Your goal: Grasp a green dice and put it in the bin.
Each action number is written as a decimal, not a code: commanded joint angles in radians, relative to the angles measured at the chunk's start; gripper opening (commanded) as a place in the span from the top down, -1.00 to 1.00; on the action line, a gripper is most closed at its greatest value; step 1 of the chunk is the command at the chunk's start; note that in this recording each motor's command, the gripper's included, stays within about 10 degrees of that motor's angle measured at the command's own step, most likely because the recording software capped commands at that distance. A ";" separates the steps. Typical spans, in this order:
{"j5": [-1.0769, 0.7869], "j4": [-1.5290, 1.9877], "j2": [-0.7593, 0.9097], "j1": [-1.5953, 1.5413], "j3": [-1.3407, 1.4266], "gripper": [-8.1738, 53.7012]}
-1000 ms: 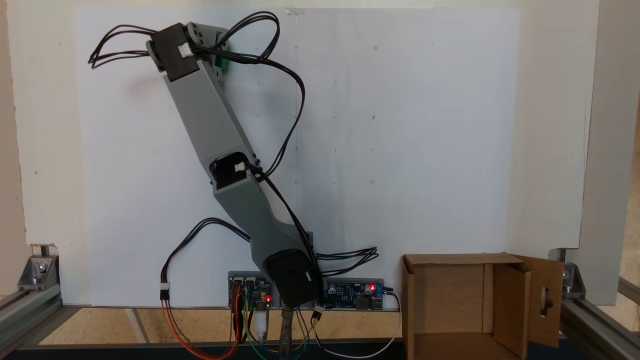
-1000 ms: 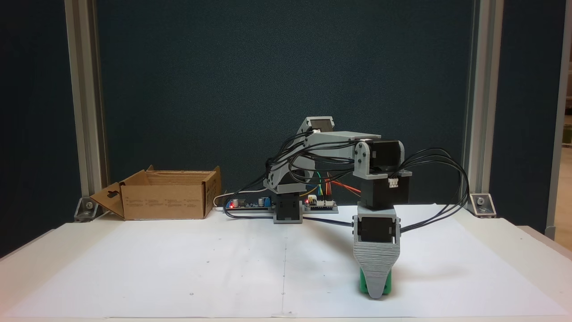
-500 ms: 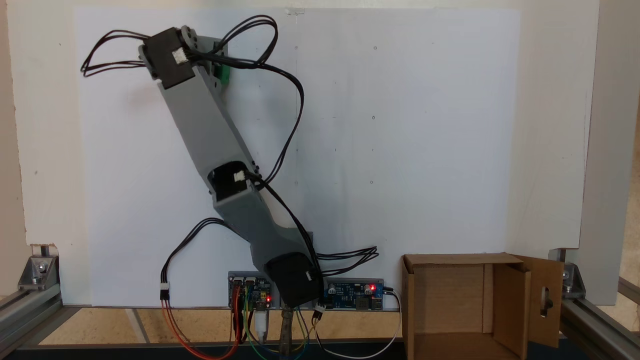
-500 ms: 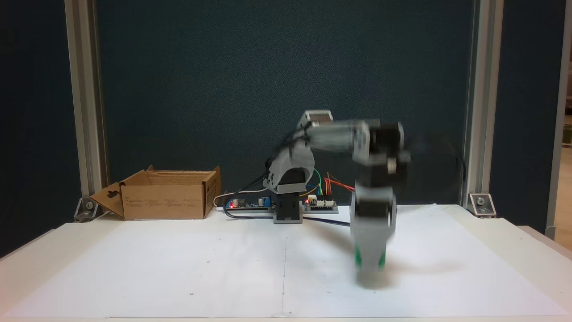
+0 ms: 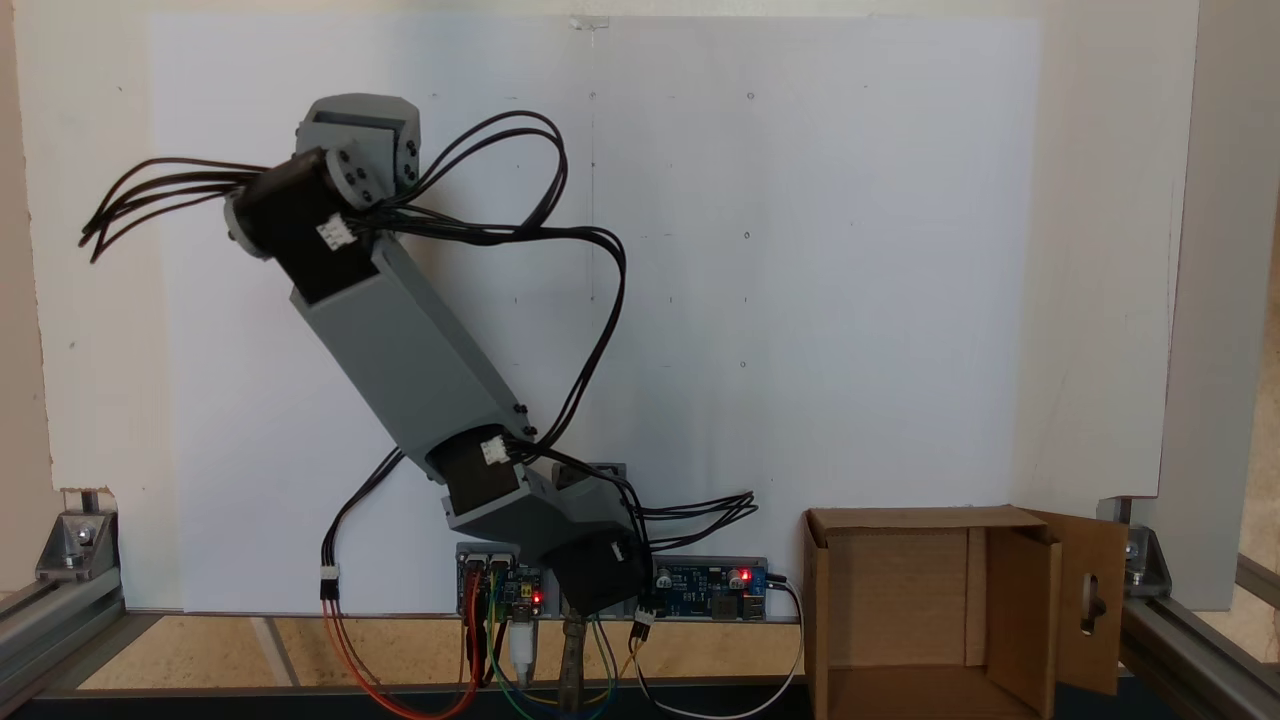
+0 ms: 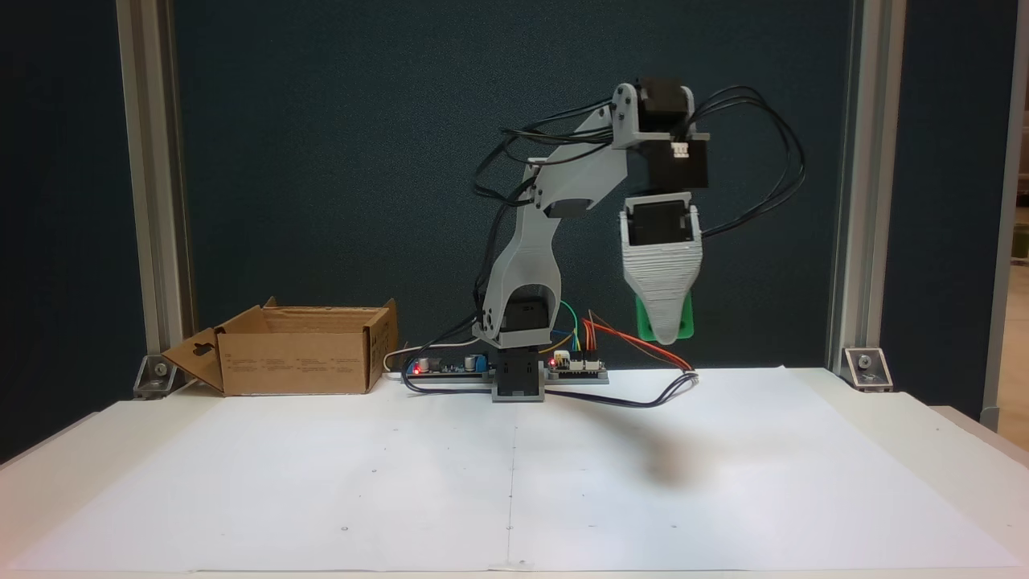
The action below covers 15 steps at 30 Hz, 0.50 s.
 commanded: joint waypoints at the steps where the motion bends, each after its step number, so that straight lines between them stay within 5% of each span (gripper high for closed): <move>1: 0.015 0.127 0.075 0.067 -0.035 0.37; 15: -0.498 -0.137 0.526 0.962 0.318 0.36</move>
